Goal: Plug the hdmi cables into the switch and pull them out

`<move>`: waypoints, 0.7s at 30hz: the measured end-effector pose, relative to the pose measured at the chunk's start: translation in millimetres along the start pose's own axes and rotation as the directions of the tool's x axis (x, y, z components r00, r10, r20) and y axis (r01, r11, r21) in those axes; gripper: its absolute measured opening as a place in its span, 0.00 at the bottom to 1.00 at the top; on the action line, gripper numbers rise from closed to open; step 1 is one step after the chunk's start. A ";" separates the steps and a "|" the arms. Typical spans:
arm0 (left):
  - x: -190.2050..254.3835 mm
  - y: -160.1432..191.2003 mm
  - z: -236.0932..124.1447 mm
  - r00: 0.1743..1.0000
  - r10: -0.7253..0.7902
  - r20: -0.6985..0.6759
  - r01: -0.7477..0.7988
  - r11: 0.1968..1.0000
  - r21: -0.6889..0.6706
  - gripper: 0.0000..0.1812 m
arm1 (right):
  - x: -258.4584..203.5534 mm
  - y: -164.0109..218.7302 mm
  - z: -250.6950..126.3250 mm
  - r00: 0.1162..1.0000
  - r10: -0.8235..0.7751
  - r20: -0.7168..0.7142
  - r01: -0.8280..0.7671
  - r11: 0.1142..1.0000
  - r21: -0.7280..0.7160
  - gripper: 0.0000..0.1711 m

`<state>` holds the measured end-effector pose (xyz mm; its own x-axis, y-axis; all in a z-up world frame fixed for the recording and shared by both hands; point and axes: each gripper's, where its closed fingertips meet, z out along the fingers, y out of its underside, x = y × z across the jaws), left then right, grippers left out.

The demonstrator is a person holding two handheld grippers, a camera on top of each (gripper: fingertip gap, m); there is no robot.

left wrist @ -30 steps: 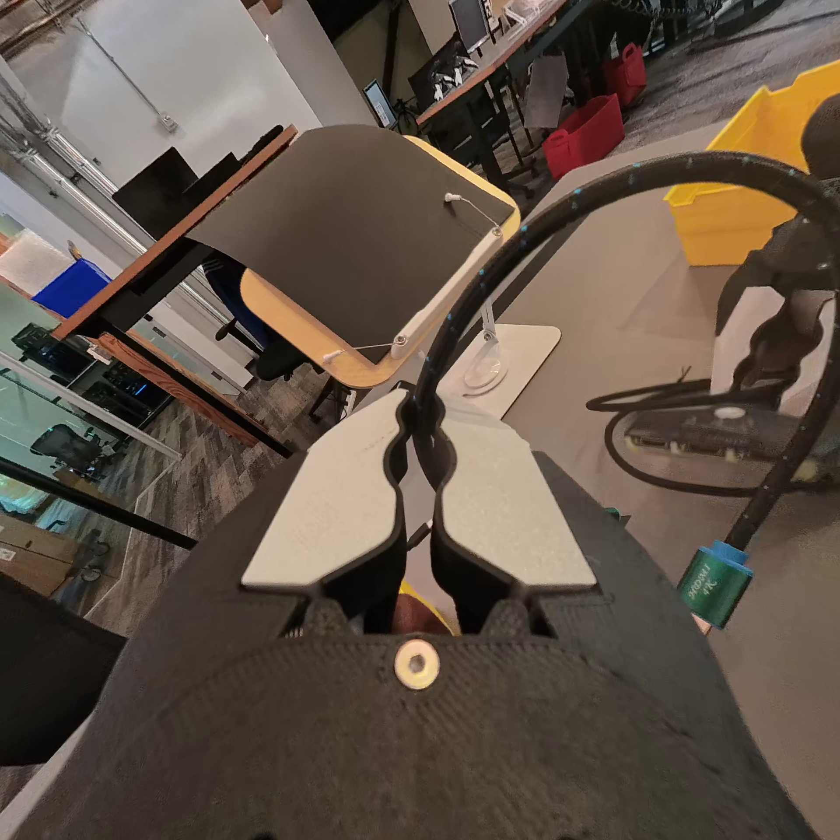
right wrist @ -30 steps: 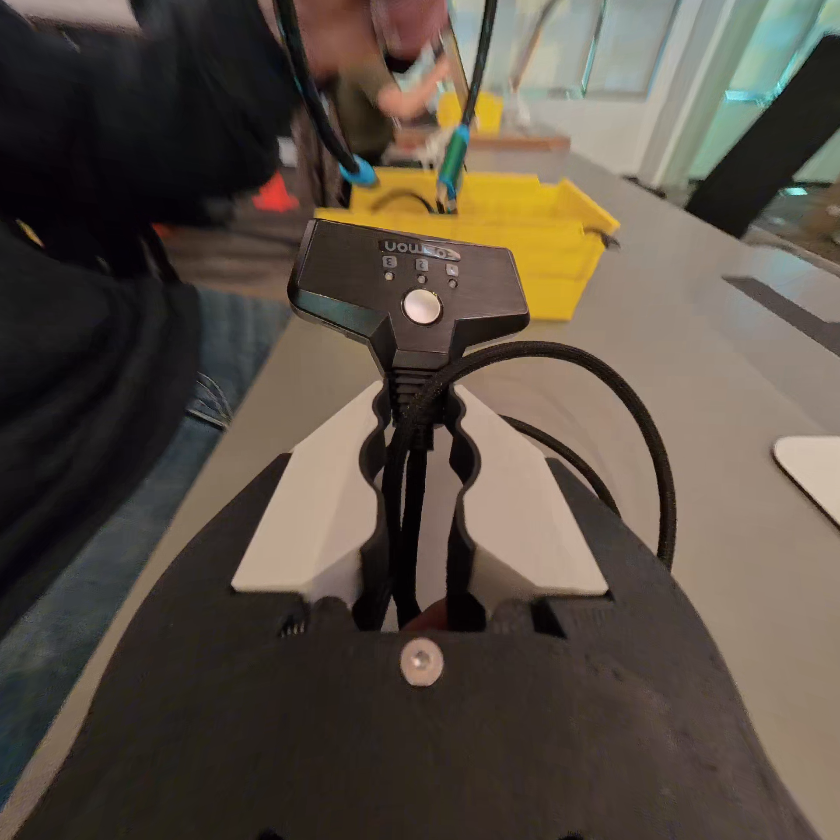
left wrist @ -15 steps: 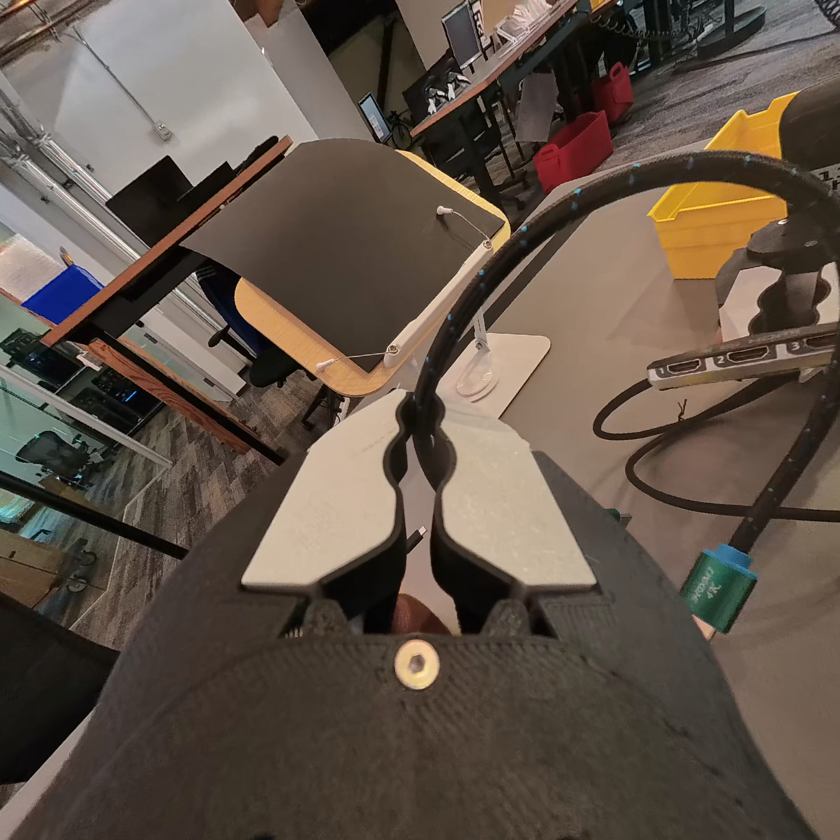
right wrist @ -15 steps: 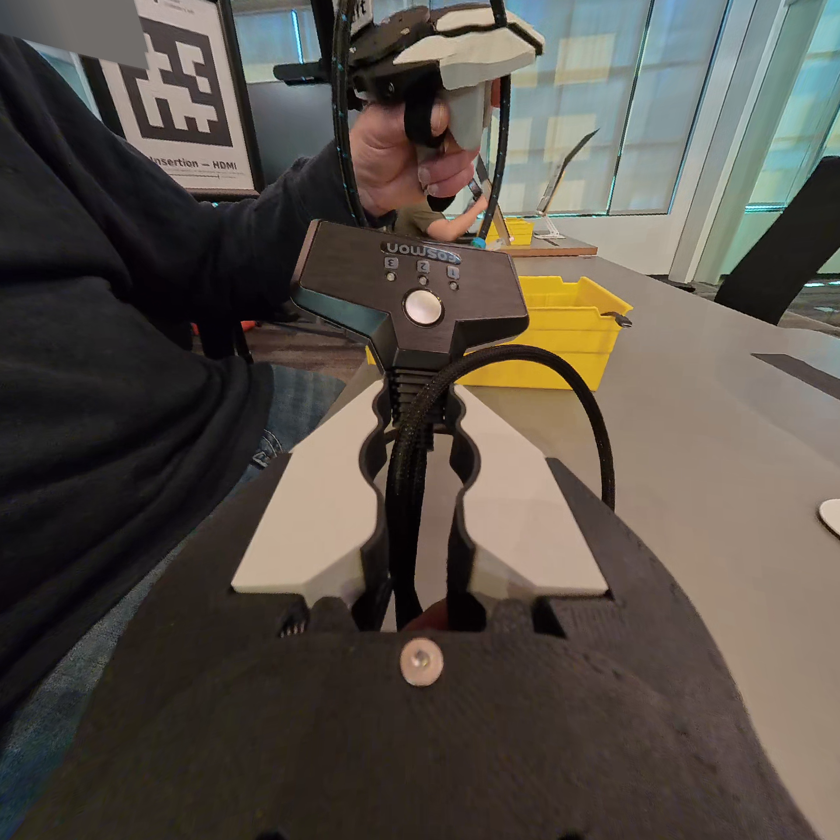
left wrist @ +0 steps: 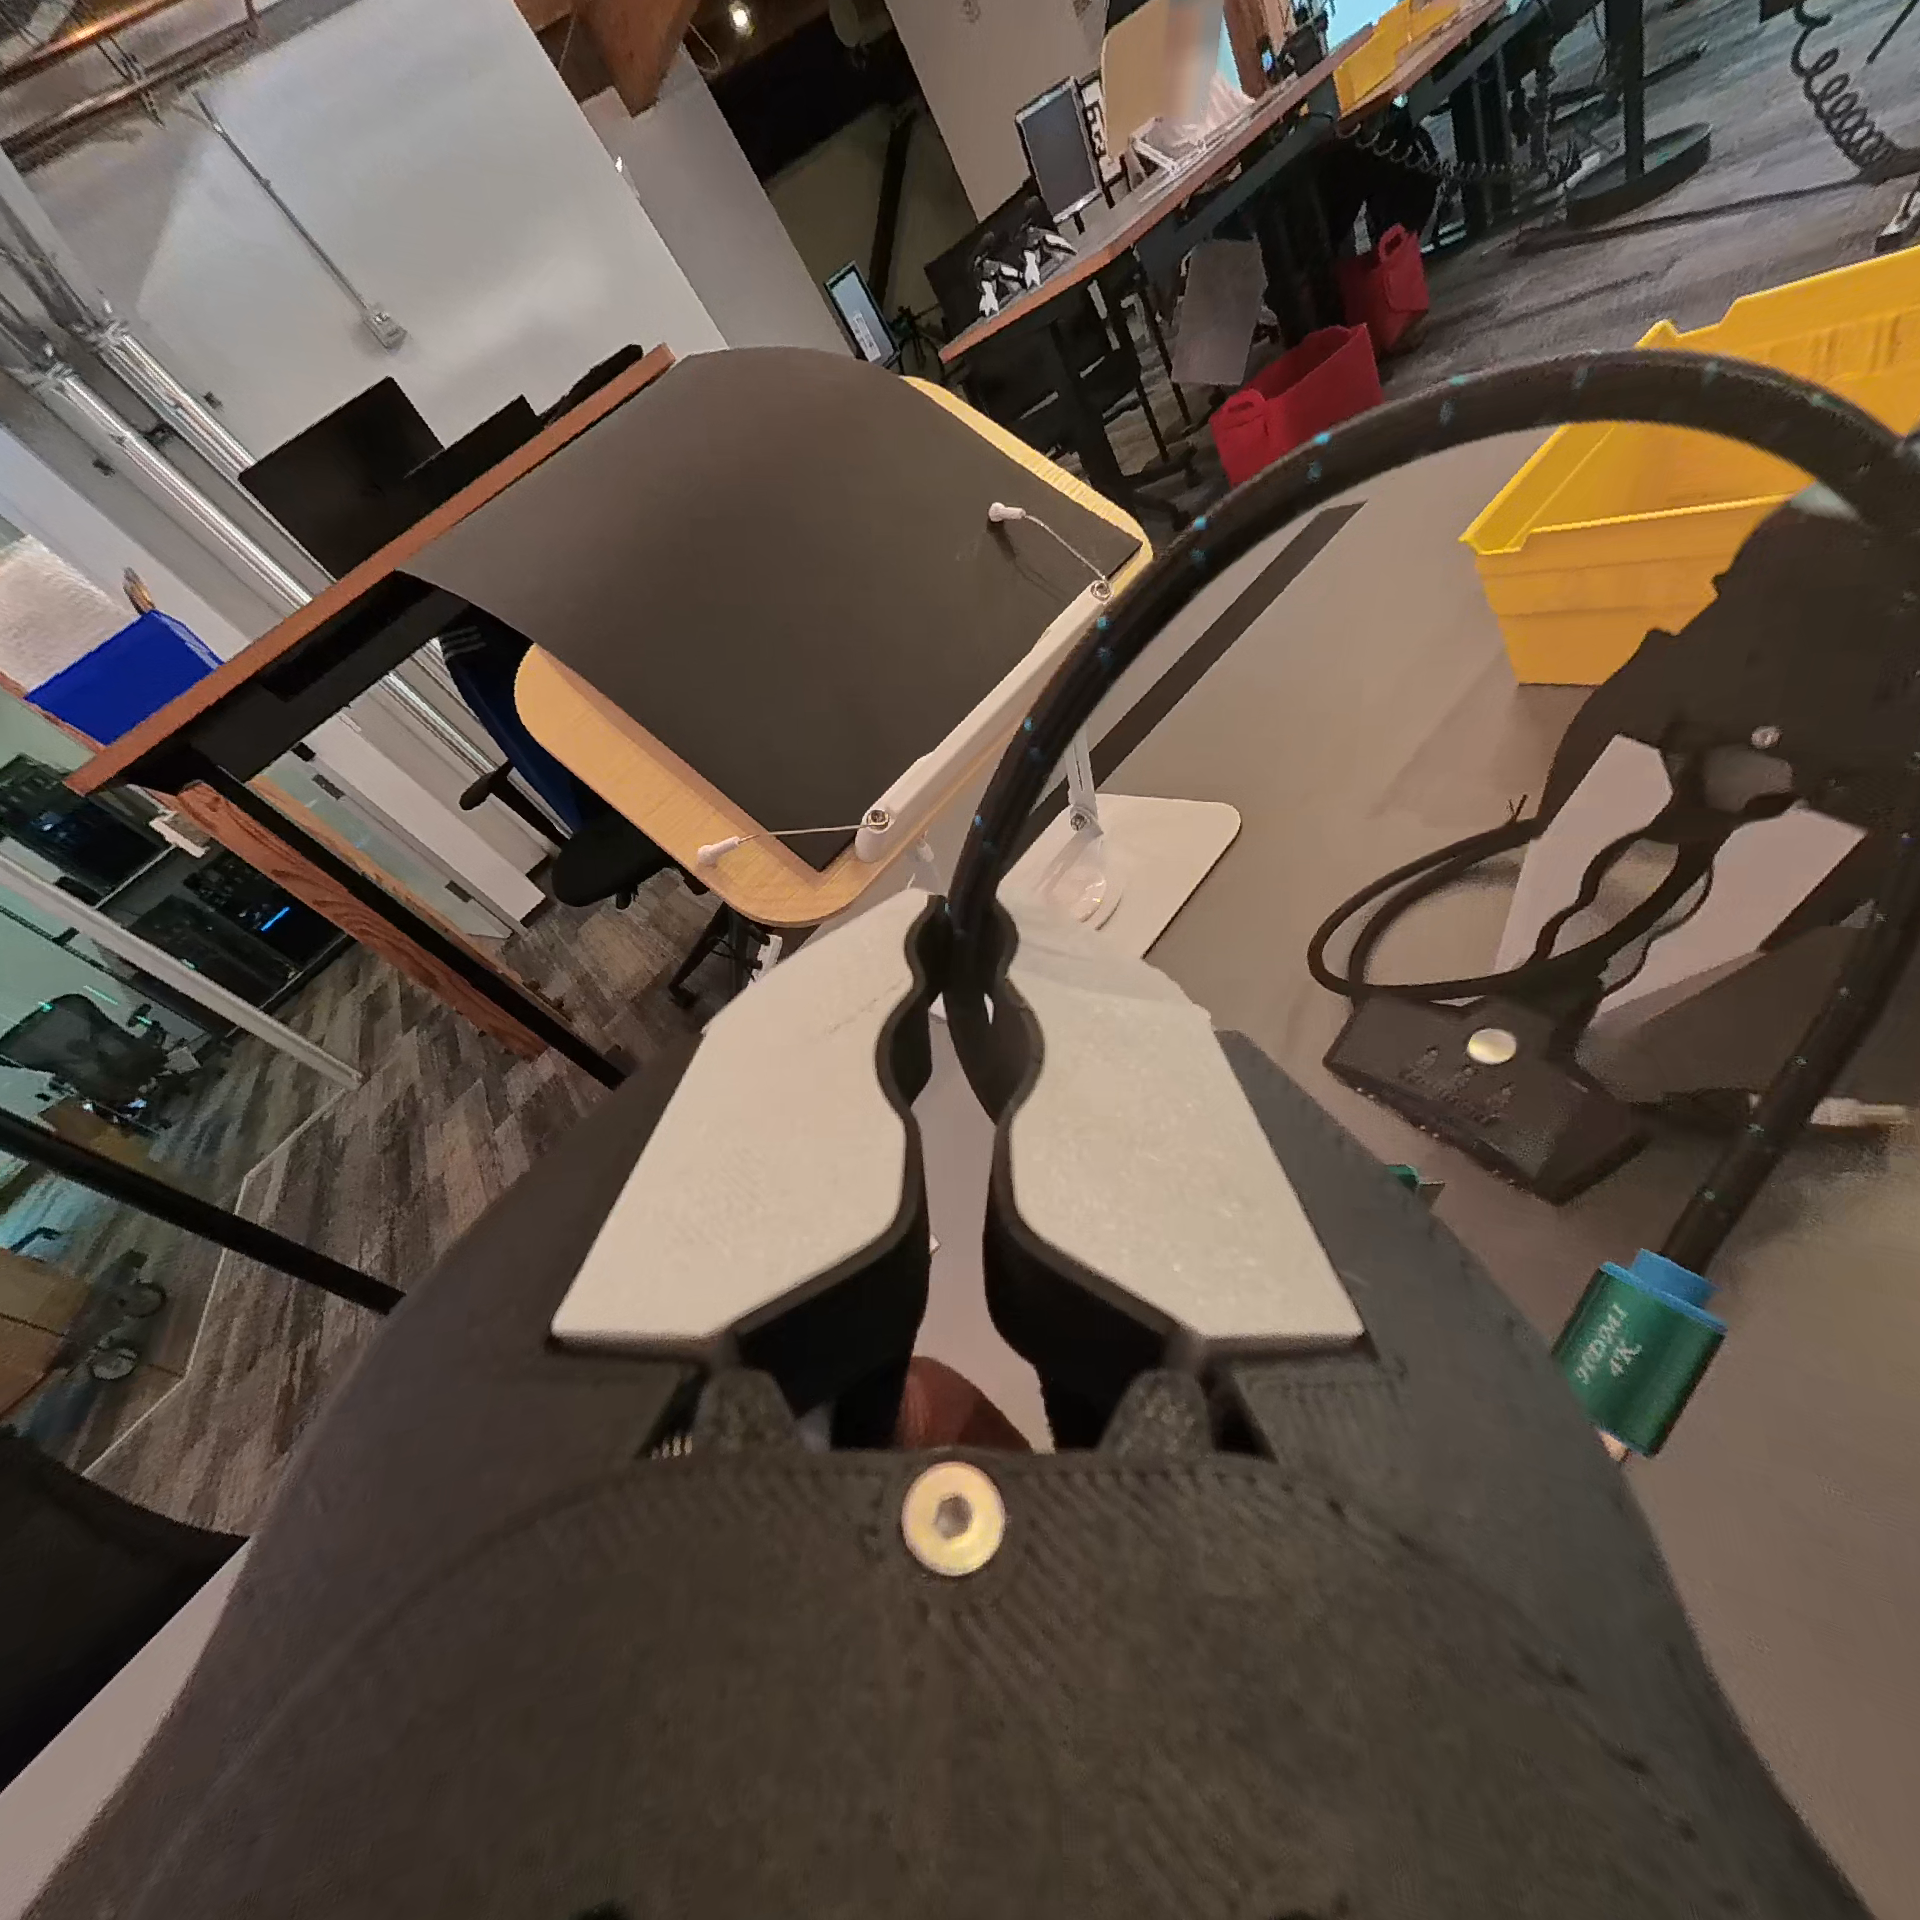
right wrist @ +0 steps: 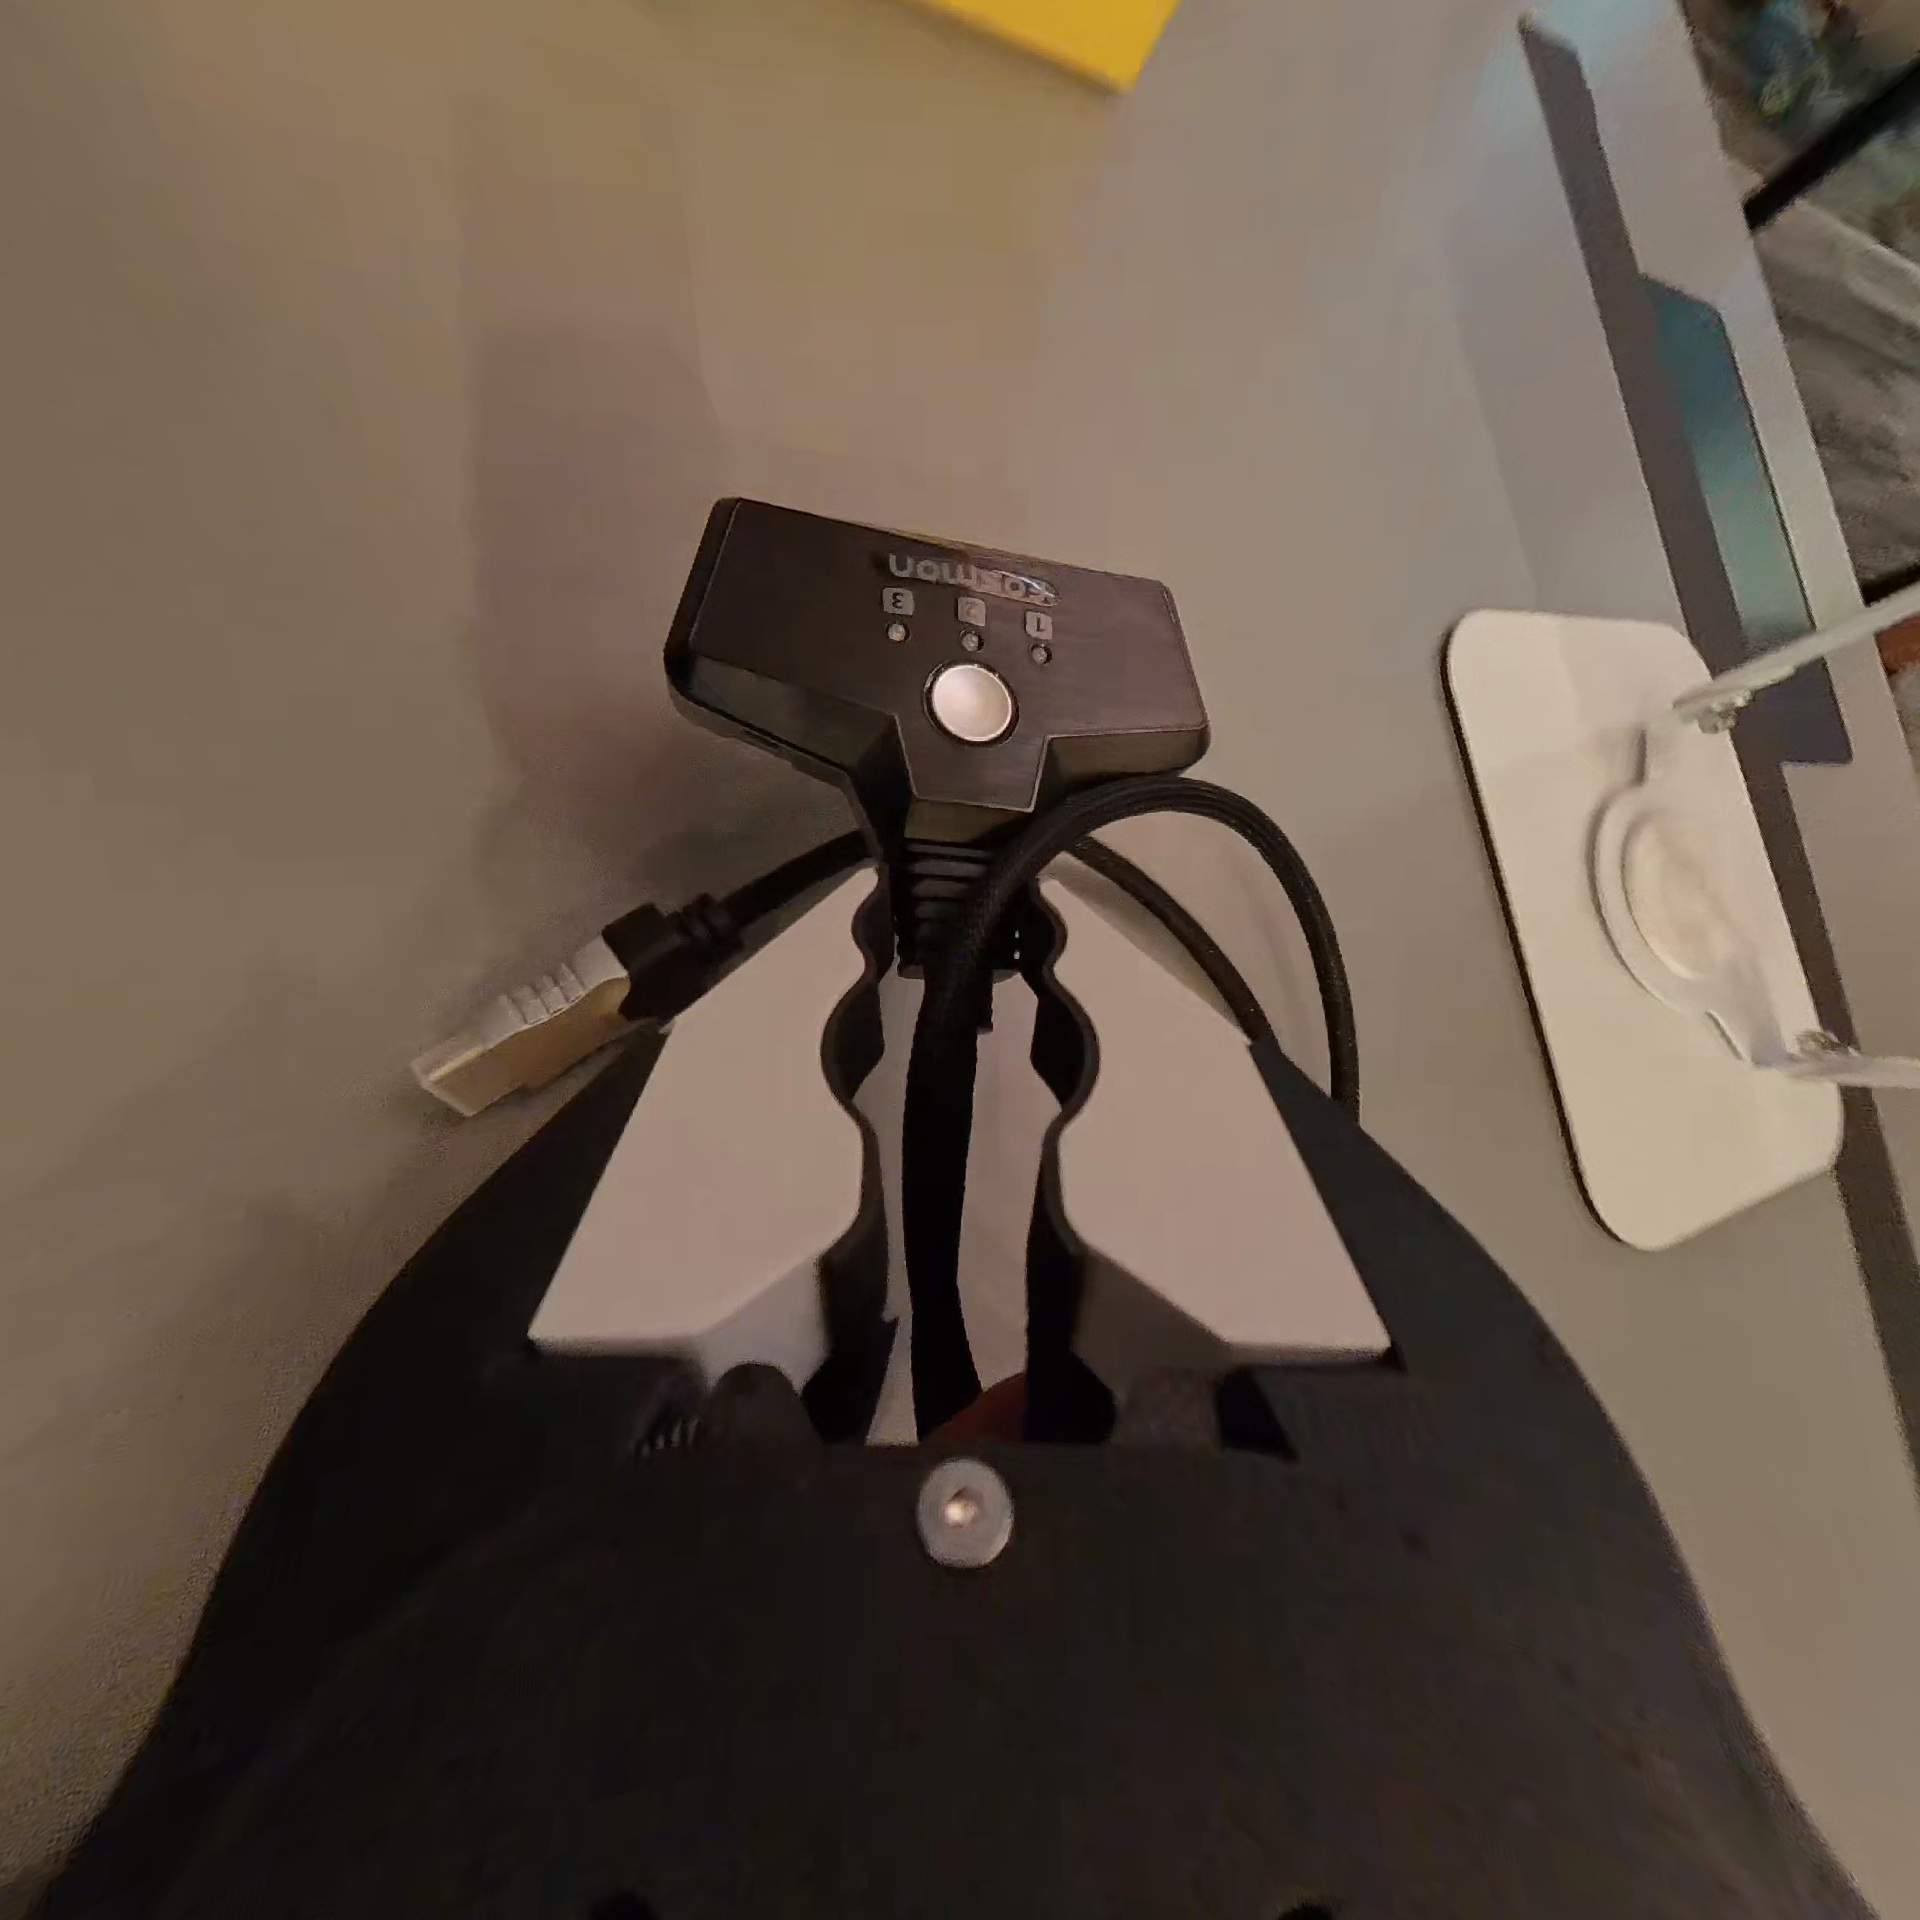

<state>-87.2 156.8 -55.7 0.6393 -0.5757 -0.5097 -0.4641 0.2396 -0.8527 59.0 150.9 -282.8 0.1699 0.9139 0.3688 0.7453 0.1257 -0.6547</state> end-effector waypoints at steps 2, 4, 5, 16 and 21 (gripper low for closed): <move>0.2 -2.8 -0.7 1.000 -0.006 0.002 0.006 1.000 0.023 0.03 | 1.0 14.0 4.2 0.999 -0.041 -0.021 0.038 0.994 -0.101 0.14; -0.7 -5.8 -1.3 1.000 -0.005 0.008 0.005 0.999 0.046 0.03 | 3.2 20.3 5.3 0.994 -0.097 -0.050 0.088 0.984 -0.154 0.17; -1.4 -7.1 -1.5 1.000 -0.006 0.012 0.005 0.999 0.053 0.03 | 3.5 17.9 4.2 0.994 -0.098 -0.057 0.089 0.986 -0.144 0.18; 3.0 -19.8 -0.2 0.993 -0.115 0.018 0.113 0.990 0.081 0.03 | -1.0 -112.1 -39.2 0.995 0.068 -0.069 -0.037 0.925 0.378 0.18; 12.0 -26.2 0.6 0.990 -0.139 0.022 0.136 0.986 0.100 0.03 | -16.7 -151.6 -30.0 0.993 0.119 0.021 -0.114 0.865 0.489 0.15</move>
<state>-67.0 144.1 -39.5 0.7112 -0.5858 -0.3886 -0.3091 0.2359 -0.9213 -37.5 105.0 -169.9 0.2439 0.9301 0.2747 0.3104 0.1934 -0.9307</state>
